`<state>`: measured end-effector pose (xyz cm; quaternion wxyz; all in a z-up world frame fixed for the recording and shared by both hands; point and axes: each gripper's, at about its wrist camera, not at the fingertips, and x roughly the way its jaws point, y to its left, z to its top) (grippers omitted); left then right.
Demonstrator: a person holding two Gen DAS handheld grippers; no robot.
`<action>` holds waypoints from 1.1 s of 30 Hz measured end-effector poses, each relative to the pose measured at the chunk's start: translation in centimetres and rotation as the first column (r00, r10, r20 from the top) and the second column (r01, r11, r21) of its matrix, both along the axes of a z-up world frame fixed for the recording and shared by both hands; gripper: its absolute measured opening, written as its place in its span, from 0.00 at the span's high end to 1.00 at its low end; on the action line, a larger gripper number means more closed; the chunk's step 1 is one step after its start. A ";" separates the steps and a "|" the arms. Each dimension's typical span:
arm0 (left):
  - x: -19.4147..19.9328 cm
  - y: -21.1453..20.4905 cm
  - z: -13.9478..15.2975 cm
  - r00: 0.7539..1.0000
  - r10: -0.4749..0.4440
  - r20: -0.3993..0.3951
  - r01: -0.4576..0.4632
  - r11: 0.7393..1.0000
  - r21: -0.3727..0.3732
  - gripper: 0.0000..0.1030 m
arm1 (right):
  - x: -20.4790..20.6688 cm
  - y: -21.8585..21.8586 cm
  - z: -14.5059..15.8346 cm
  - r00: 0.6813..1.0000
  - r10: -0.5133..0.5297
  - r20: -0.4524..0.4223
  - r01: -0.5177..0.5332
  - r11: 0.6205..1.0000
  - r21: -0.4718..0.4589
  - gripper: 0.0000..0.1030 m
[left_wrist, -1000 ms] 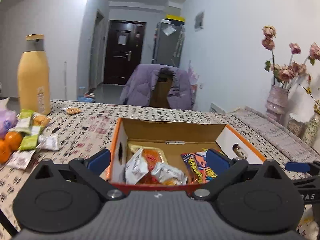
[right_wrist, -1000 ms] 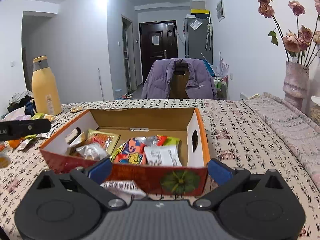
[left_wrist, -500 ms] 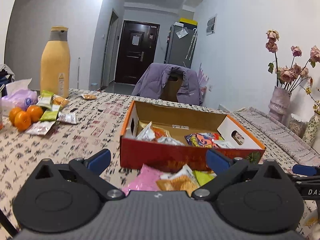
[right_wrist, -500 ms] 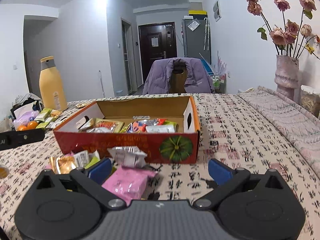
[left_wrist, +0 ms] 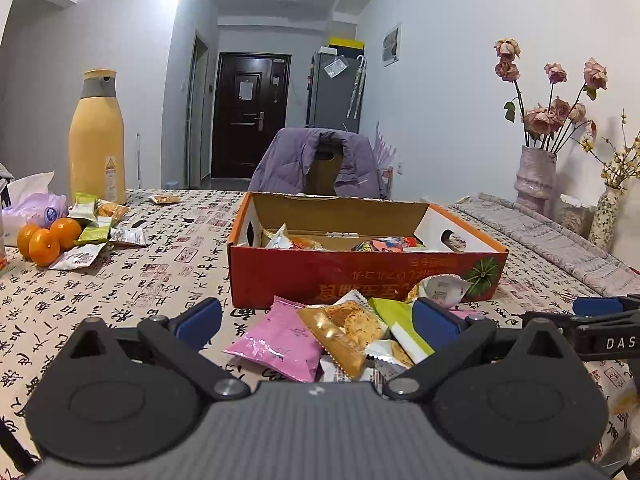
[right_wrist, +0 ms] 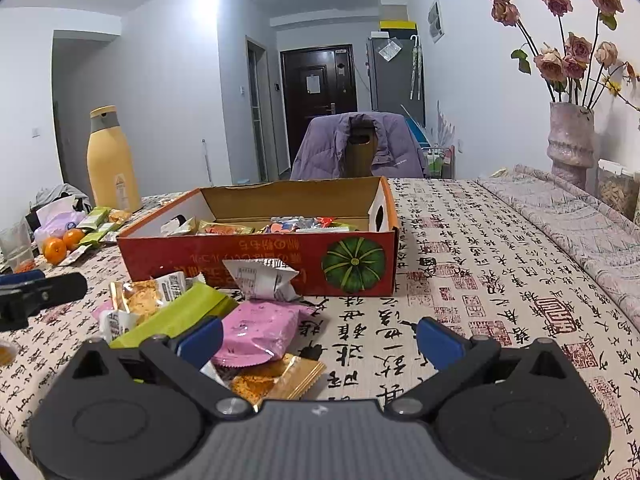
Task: Organize snacks
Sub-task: 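Move both tools back down to the snack pile, then grasp a silver-white wrapper from the pile with the right tool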
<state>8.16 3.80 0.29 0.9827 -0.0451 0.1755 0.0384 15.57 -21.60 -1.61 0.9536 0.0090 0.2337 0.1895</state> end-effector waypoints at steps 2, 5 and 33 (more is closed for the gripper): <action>0.0 0.0 -0.1 1.000 -0.006 -0.004 0.006 1.000 -0.009 0.00 | -0.1 0.0 -0.2 1.000 0.000 -0.001 0.000 1.000 -0.001 0.00; 0.1 0.1 -0.2 1.000 -0.005 -0.010 0.005 1.000 -0.016 0.00 | -0.3 0.0 -0.4 1.000 0.000 -0.008 0.000 1.000 -0.002 0.00; -0.5 0.9 -1.1 0.999 -0.006 -0.033 0.004 0.998 -0.058 0.00 | -2.3 3.1 -1.7 0.996 0.077 -0.033 -0.079 0.995 -0.066 0.11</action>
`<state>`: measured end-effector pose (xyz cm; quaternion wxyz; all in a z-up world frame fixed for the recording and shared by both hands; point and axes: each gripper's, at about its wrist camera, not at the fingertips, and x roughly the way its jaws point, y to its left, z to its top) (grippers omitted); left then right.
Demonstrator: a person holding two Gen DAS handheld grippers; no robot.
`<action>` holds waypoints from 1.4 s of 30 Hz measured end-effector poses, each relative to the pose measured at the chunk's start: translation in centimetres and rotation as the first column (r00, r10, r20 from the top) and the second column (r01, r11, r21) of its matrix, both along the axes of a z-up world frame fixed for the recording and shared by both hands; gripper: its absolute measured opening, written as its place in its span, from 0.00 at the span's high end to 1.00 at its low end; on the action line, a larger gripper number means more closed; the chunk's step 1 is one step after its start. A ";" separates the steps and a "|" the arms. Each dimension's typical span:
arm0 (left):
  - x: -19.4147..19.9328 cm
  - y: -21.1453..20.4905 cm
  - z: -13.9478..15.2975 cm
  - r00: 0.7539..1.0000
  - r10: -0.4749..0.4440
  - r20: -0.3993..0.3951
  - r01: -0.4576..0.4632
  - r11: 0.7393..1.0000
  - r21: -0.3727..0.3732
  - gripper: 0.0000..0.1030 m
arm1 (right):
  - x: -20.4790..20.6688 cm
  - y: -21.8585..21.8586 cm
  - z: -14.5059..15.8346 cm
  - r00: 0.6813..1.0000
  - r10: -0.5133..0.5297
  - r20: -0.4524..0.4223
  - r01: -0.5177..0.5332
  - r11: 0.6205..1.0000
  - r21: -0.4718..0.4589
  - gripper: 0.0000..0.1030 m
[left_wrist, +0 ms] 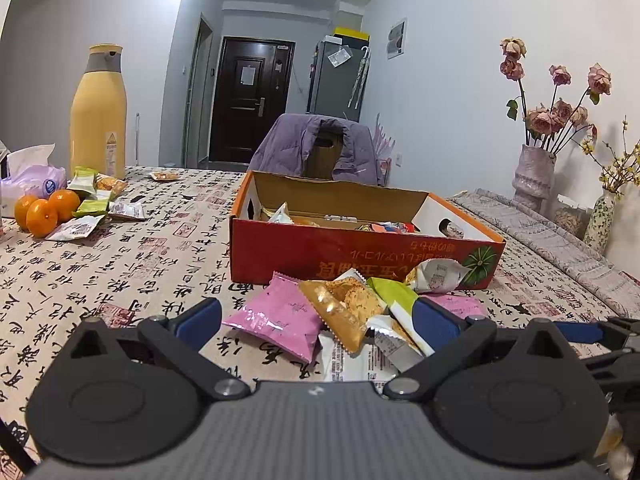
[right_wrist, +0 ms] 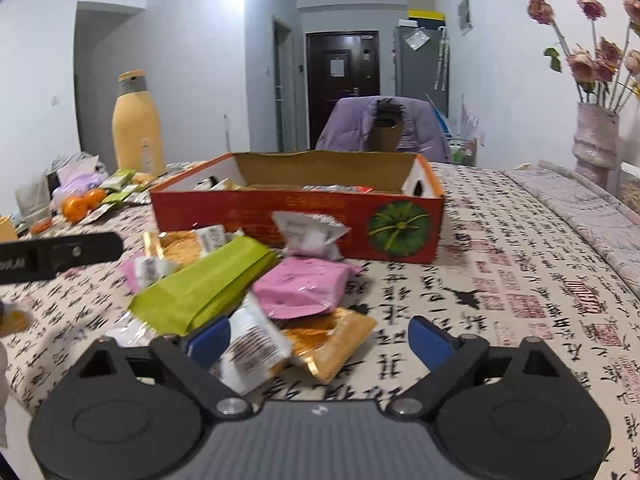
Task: Organize snacks
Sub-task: 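Grasp a silver-white wrapper from the pile with the right tool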
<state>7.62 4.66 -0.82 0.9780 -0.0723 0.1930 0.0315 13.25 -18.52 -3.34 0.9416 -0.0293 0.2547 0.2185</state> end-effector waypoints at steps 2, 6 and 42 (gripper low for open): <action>-0.3 0.2 -0.1 1.000 0.002 -0.002 -0.002 1.000 -0.004 0.00 | -0.4 0.4 -0.1 1.000 0.013 0.000 -0.013 1.000 -0.003 0.15; -1.1 0.5 -0.3 1.000 0.006 -0.008 -0.006 1.000 -0.008 0.00 | -1.3 1.3 -0.3 0.999 0.034 0.005 -0.034 0.999 -0.028 0.20; -2.4 0.7 -1.1 0.996 0.031 -0.084 -0.031 0.999 -0.003 0.00 | -2.9 -0.3 0.6 0.993 0.034 0.113 -0.040 0.998 0.053 0.83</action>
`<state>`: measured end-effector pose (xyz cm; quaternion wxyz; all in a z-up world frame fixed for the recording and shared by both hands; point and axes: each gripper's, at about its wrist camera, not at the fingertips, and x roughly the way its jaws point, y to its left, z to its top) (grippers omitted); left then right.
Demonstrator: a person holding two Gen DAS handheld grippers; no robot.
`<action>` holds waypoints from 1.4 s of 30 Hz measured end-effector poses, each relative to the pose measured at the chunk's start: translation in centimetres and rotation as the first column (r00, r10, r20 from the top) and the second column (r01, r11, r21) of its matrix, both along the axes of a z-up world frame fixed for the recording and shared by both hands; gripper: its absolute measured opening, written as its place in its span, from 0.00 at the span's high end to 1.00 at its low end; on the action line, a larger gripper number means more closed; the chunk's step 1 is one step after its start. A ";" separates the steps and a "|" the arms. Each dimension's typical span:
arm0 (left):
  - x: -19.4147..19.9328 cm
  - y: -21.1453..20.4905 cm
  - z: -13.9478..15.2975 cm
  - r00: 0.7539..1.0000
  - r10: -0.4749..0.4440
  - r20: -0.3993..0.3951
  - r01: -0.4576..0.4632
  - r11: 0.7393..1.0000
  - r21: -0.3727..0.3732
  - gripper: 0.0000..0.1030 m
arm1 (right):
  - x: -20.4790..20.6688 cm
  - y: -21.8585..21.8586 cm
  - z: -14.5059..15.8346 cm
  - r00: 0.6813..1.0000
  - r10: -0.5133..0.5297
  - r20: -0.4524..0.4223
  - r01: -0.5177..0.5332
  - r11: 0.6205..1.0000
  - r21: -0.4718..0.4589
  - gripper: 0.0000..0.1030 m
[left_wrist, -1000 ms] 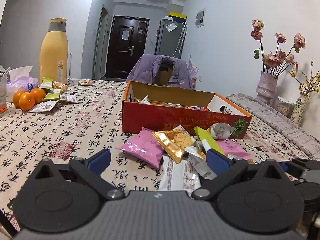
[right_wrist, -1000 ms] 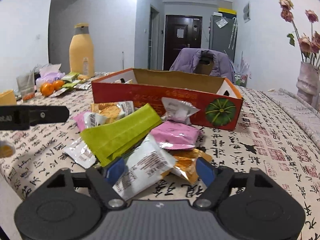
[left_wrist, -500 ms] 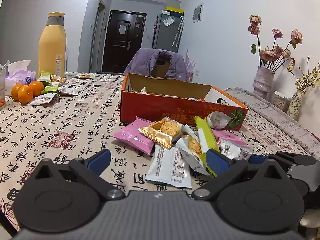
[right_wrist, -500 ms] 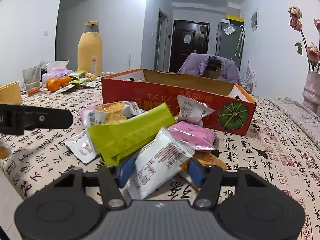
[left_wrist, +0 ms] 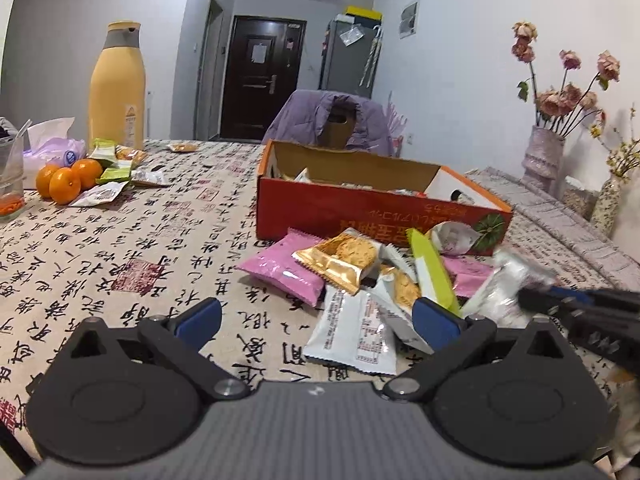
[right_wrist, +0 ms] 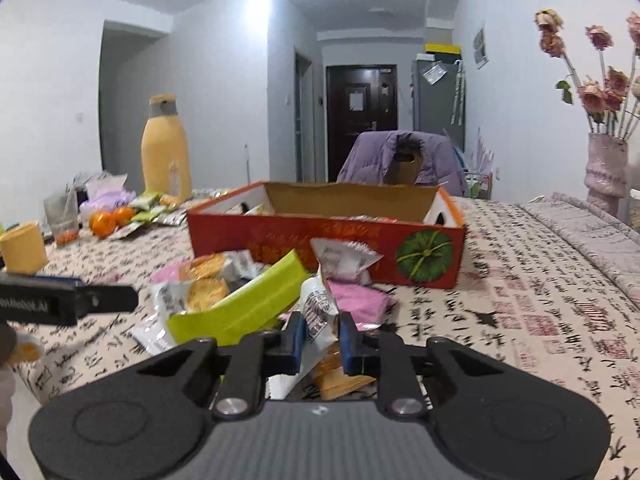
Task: Organize snacks
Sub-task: 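Grasp a silver-white wrapper from the pile with the right tool, then grasp a white bar packet with the left tool while the right tool holds the wrapper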
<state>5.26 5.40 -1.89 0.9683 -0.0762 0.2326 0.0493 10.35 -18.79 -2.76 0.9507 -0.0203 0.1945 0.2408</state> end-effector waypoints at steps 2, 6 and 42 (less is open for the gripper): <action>0.2 0.0 -0.1 1.000 0.008 -0.009 -0.008 1.000 0.006 0.00 | 0.2 -0.7 0.2 1.000 -0.015 0.000 0.015 1.000 0.017 0.83; 0.9 -0.4 -0.3 0.999 0.008 -0.045 -0.006 0.999 0.052 0.00 | 0.4 -2.1 0.5 0.999 -0.037 0.003 0.037 0.998 0.056 0.86; 5.5 -2.7 -1.0 0.985 -0.088 -0.150 0.099 0.993 0.063 0.87 | 1.7 -4.5 -0.1 0.999 -0.041 -0.029 0.045 0.987 0.151 0.87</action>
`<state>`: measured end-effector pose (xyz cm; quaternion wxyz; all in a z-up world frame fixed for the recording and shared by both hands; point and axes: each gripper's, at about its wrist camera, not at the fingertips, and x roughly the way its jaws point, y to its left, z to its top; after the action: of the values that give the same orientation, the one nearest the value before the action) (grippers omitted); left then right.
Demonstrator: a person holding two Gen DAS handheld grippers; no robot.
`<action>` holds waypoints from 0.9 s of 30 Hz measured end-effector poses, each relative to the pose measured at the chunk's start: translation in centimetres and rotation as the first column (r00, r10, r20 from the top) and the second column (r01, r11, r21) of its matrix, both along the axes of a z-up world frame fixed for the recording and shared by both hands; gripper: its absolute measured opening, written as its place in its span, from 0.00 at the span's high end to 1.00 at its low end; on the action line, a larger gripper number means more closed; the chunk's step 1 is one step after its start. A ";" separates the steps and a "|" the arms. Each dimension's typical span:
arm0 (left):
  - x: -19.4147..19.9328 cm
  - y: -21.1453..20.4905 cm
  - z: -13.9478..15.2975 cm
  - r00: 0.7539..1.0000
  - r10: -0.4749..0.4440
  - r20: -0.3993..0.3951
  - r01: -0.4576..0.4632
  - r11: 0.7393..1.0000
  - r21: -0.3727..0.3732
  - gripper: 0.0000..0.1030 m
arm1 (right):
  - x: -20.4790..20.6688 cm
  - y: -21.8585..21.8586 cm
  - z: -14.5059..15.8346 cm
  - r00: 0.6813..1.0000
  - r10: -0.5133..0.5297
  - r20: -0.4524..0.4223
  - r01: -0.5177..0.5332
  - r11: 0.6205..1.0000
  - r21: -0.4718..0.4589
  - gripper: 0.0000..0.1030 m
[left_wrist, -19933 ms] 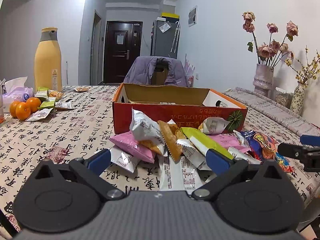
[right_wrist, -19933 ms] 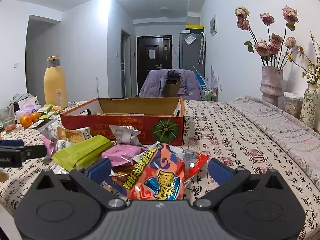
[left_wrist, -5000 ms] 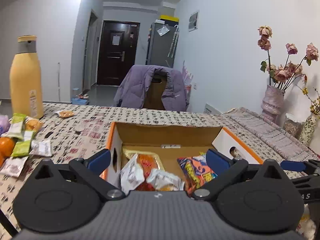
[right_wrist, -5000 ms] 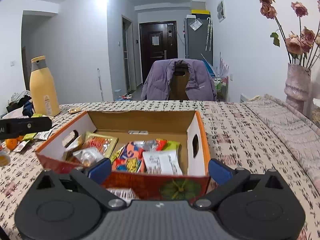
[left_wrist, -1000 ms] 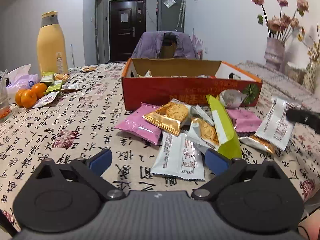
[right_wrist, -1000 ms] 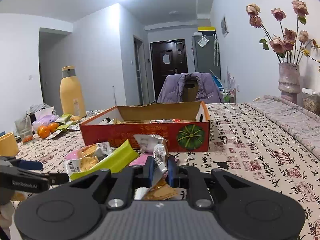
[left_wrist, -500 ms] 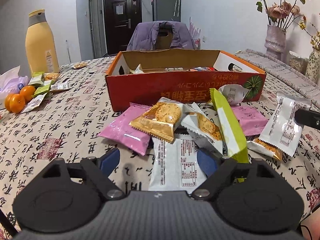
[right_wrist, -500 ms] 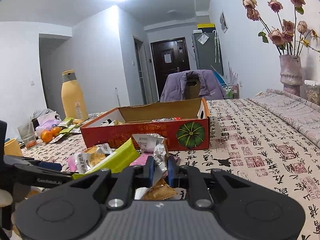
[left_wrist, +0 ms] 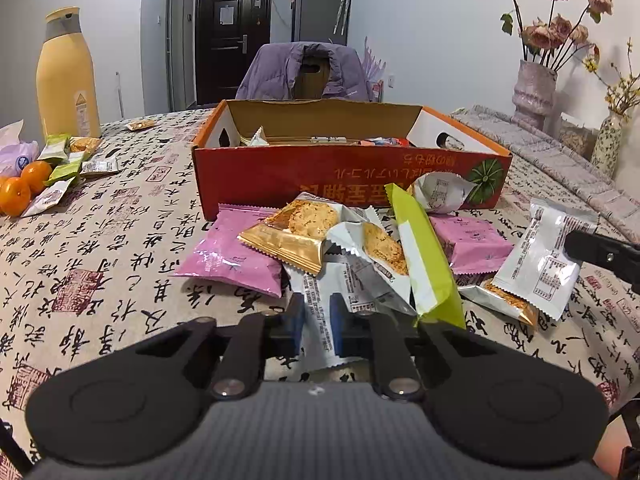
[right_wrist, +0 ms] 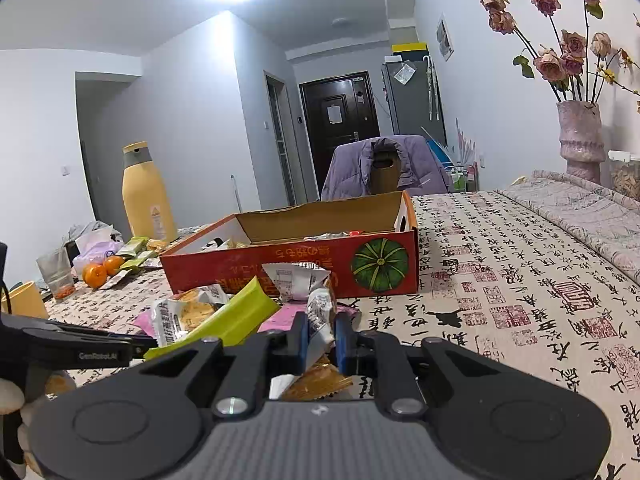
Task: Organize snacks
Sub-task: 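Grasp a white bar packet with the left tool while the right tool holds the wrapper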
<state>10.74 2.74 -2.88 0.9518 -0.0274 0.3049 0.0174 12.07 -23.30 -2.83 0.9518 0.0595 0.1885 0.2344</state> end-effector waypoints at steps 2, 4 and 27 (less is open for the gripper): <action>-0.4 0.2 0.1 1.000 0.002 0.007 -0.001 1.000 -0.007 0.87 | -0.1 0.0 0.1 1.000 0.000 0.001 0.000 1.000 -0.002 0.87; -0.7 0.2 0.2 1.000 -0.007 0.011 0.008 1.000 -0.017 0.87 | -0.3 0.1 0.1 1.000 -0.001 0.005 0.001 1.000 -0.005 0.87; 2.9 -1.0 0.4 1.000 0.005 -0.016 -0.006 0.999 -0.047 0.32 | 0.5 -0.8 -0.5 1.000 -0.010 -0.020 0.010 1.000 0.024 0.87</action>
<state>13.60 1.70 -2.51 0.9485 -0.0503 0.3126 0.0131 12.53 -24.12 -3.28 0.9503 0.0741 0.1947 0.2313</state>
